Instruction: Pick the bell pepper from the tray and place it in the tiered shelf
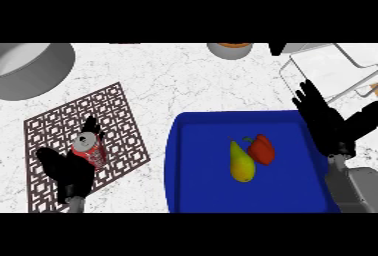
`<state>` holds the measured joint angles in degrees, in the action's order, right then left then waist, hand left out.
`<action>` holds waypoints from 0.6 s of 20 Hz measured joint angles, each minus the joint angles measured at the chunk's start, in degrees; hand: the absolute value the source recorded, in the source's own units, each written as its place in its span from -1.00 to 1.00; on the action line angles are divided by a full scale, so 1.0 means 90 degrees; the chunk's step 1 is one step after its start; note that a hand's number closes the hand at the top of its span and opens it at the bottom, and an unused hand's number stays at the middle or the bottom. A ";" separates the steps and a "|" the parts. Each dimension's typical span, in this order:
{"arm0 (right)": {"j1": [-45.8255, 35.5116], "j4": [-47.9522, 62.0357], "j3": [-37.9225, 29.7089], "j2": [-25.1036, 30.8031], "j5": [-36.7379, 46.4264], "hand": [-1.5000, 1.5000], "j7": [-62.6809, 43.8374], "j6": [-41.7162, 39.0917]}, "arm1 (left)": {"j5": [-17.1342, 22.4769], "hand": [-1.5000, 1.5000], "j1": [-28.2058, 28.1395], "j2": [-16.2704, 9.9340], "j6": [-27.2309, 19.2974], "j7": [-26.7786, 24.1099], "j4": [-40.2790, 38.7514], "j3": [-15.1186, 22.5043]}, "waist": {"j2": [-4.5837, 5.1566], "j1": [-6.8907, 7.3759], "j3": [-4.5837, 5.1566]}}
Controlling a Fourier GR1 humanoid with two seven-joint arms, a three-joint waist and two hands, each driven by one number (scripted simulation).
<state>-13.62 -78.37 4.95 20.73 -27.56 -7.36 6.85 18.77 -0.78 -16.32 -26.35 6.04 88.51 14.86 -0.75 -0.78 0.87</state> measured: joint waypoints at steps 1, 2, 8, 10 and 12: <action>-0.0119 -0.0082 0.0025 -0.0025 -0.0067 1.00 -0.0004 -0.0136 | -0.0006 0.00 0.0066 -0.0041 0.0055 0.0005 -0.0006 -0.0020 | 0.0019 0.0020 -0.0024; -0.0291 -0.0145 0.0036 -0.0034 -0.0211 1.00 0.0047 -0.0429 | -0.0037 0.00 0.0158 -0.0129 0.0128 0.0017 0.0047 -0.0017 | 0.0035 0.0069 -0.0046; -0.1645 -0.0764 0.0657 0.0214 -0.0170 1.00 0.0396 -0.2179 | -0.0388 0.00 0.0676 -0.0620 0.0663 -0.0157 0.0308 0.0222 | 0.0054 0.0492 -0.0092; -0.1814 -0.0466 0.0867 0.0593 0.0056 -1.00 0.0517 -0.2892 | -0.0413 0.00 0.0784 -0.0793 0.0866 -0.0145 0.0413 0.0247 | 0.0116 0.0517 -0.0099; -0.1849 -0.0138 0.1044 0.0823 0.0069 -1.00 0.0824 -0.3757 | -0.0395 0.00 0.0900 -0.0921 0.1051 -0.0146 0.0448 0.0225 | 0.0171 0.0512 -0.0110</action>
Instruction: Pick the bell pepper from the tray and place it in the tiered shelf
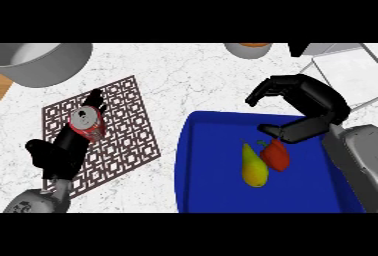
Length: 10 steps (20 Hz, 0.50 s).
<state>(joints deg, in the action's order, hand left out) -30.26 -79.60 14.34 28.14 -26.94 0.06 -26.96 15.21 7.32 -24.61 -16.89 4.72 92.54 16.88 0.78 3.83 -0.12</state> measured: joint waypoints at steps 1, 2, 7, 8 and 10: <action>-0.0010 0.0135 0.0081 0.0117 -0.0008 -1.00 0.0162 -0.0452 | 0.0033 0.00 0.0030 -0.0067 0.0088 0.0013 0.0031 -0.0030 | 0.0014 0.0002 -0.0004; -0.0048 0.0253 0.0116 0.0271 -0.0048 -1.00 0.0326 -0.0929 | 0.0030 0.00 0.0071 -0.0110 0.0140 0.0021 0.0040 -0.0038 | 0.0023 -0.0020 -0.0007; -0.0428 0.1057 0.0089 0.0801 0.0294 -1.00 0.1294 -0.2657 | 0.0116 0.00 0.0077 -0.0257 0.0386 -0.0008 0.0049 -0.0171 | 0.0028 -0.0065 -0.0010; -0.0529 0.1177 0.0071 0.0879 0.0441 -1.00 0.1384 -0.2755 | 0.0110 0.00 0.0073 -0.0279 0.0395 0.0011 0.0049 -0.0199 | 0.0024 -0.0078 -0.0010; -0.0662 0.1277 0.0028 0.1057 0.0790 -1.00 0.1572 -0.2819 | 0.0175 0.00 0.0047 -0.0367 0.0501 0.0008 0.0068 -0.0317 | 0.0015 -0.0106 -0.0010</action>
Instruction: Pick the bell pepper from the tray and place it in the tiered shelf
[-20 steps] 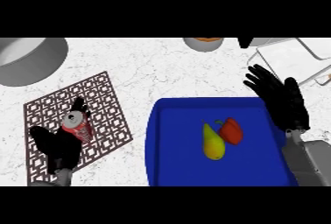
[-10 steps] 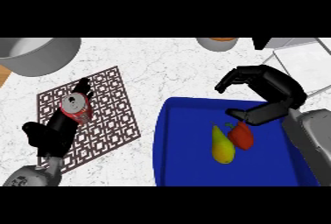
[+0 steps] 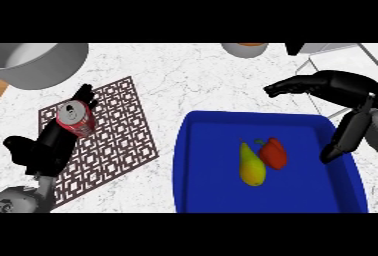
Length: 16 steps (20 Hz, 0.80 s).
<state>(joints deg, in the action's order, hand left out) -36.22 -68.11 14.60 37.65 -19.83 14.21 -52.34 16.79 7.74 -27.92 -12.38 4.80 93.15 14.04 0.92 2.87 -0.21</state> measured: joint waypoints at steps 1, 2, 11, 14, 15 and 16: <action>-0.0084 0.0002 -0.0021 0.0100 0.0131 -1.00 0.0055 -0.0017 | 0.0025 0.00 0.0008 -0.0022 0.0020 0.0053 0.0036 -0.0037 | -0.0008 -0.0019 0.0000; -0.0207 0.0000 -0.0030 0.0187 0.0295 -1.00 0.0102 -0.0011 | 0.0043 0.00 0.0034 -0.0042 0.0035 0.0107 0.0071 -0.0064 | -0.0011 -0.0020 -0.0001; -0.0677 -0.0552 0.0486 0.0652 0.1867 -1.00 0.0774 0.0412 | 0.0021 0.00 -0.0091 0.0008 0.0126 0.0100 0.0079 -0.0155 | -0.0037 -0.0086 0.0007; -0.0640 -0.0651 0.0778 0.0750 0.2252 -1.00 0.0999 0.0590 | 0.0033 0.00 -0.0181 0.0001 0.0187 0.0053 0.0105 -0.0239 | -0.0048 -0.0115 0.0011; -0.0615 -0.0714 0.0888 0.0753 0.2384 -1.00 0.1058 0.0670 | 0.0015 0.00 -0.0224 -0.0013 0.0214 0.0016 0.0092 -0.0264 | -0.0053 -0.0129 0.0012; -0.0617 -0.0751 0.0993 0.0762 0.2520 -1.00 0.1151 0.0755 | 0.0033 0.00 -0.0205 -0.0014 0.0245 0.0018 0.0063 -0.0304 | -0.0053 -0.0140 0.0013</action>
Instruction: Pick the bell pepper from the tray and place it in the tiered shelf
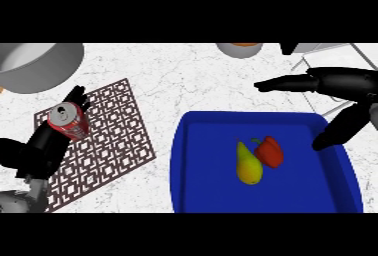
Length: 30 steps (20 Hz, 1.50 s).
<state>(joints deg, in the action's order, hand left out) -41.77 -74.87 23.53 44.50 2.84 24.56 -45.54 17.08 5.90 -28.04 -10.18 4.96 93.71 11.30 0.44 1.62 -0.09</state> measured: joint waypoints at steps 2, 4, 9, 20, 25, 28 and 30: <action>0.0013 -0.0135 0.0229 -0.0045 0.0308 -1.00 0.0078 0.0213 | -0.0084 0.00 -0.0003 0.0032 -0.0048 0.0068 0.0032 0.0010 | -0.0011 -0.0025 0.0002; -0.0036 -0.0159 0.0487 -0.0136 0.0710 -1.00 0.0181 0.0467 | -0.0166 0.00 -0.0035 0.0110 -0.0069 0.0024 0.0017 0.0044 | -0.0012 -0.0029 0.0003; 0.0104 -0.0060 0.1013 -0.0224 0.1638 -1.00 0.0731 0.1106 | -0.0237 0.00 -0.0126 0.0182 -0.0045 0.0118 0.0172 -0.0013 | -0.0024 -0.0061 0.0006; 0.0332 -0.0254 0.1626 -0.0320 0.2696 -1.00 0.0856 0.1369 | -0.0428 0.00 -0.0001 0.0370 0.0104 0.0277 0.0089 -0.0276 | -0.0048 -0.0149 0.0011; 0.0435 -0.0421 0.1781 -0.0301 0.3166 -1.00 0.0681 0.1315 | -0.0557 0.00 -0.0308 0.0462 0.0214 0.0116 0.0210 -0.0326 | -0.0052 -0.0141 0.0012; 0.0460 -0.0384 0.1780 -0.0501 0.3488 -1.00 0.0592 0.1316 | -0.0663 0.00 -0.0261 0.0581 0.0234 0.0194 0.0207 -0.0346 | -0.0050 -0.0144 0.0011; 0.0455 -0.0445 0.1703 -0.0524 0.3703 -1.00 0.0570 0.1332 | -0.0652 0.00 -0.0251 0.0566 0.0332 0.0272 0.0258 -0.0445 | -0.0050 -0.0143 0.0010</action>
<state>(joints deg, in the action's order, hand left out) -37.68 -78.88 38.86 39.79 36.17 29.70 -33.56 11.21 3.65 -22.95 -7.19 7.41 96.04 7.29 -0.01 0.33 0.00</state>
